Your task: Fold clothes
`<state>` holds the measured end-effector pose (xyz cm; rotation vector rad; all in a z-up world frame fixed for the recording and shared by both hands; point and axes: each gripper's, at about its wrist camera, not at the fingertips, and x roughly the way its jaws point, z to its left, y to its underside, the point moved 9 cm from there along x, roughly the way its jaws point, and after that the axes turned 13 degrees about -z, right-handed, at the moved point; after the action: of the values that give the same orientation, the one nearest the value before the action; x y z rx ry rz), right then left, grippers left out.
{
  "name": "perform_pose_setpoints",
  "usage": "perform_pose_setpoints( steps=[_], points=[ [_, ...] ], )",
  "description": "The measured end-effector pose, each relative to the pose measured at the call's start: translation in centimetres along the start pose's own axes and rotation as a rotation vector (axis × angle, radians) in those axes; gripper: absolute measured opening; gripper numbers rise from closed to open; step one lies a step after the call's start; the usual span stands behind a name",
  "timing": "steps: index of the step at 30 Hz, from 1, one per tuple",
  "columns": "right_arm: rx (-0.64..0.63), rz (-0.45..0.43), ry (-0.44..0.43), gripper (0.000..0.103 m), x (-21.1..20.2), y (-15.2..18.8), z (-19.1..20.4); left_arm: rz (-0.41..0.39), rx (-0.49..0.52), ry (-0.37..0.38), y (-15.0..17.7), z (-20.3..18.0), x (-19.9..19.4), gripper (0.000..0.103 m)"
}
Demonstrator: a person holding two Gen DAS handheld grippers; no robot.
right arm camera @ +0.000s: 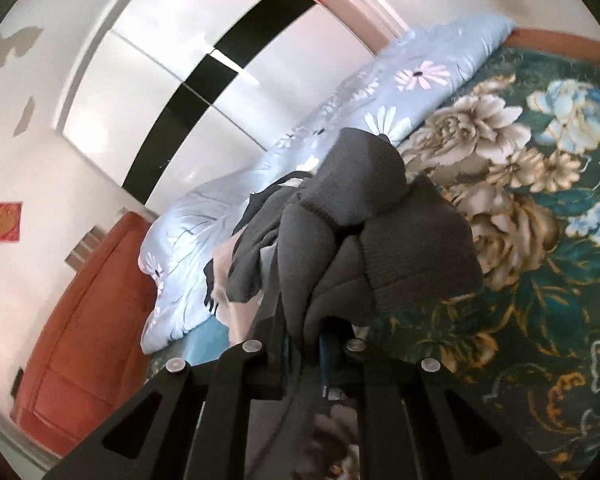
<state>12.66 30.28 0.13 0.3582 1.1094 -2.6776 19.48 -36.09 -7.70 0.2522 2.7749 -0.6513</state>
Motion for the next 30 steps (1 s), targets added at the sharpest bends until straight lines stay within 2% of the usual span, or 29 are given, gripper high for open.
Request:
perform_pose_setpoints(
  steps=[2,5,8,11,19,21,30],
  points=[
    [0.024,0.044,0.033,0.011,-0.1,2.1,-2.5,0.026,-0.007,-0.034,1.1,2.3,0.1,0.037],
    [0.065,0.123,0.112,0.011,0.0,5.5,-6.5,0.089,0.001,-0.138,3.6,5.8,1.1,0.037],
    [0.119,0.175,0.177,0.011,0.2,8.4,-9.8,0.1,-0.024,-0.141,4.1,7.0,1.1,0.037],
    [0.158,0.175,0.159,0.012,0.1,8.8,-10.7,0.102,-0.037,-0.135,4.2,7.0,1.2,0.038],
    [0.146,0.196,0.145,0.018,-1.2,8.8,-10.3,0.101,-0.071,-0.137,4.7,7.0,0.6,0.044],
    [0.163,0.196,0.135,0.02,-2.1,8.6,-10.8,0.096,-0.062,-0.153,4.7,7.1,0.2,0.049],
    [0.224,0.188,0.097,0.031,-3.4,8.2,-12.2,0.013,-0.03,-0.187,3.2,6.7,-3.1,0.051]
  ],
)
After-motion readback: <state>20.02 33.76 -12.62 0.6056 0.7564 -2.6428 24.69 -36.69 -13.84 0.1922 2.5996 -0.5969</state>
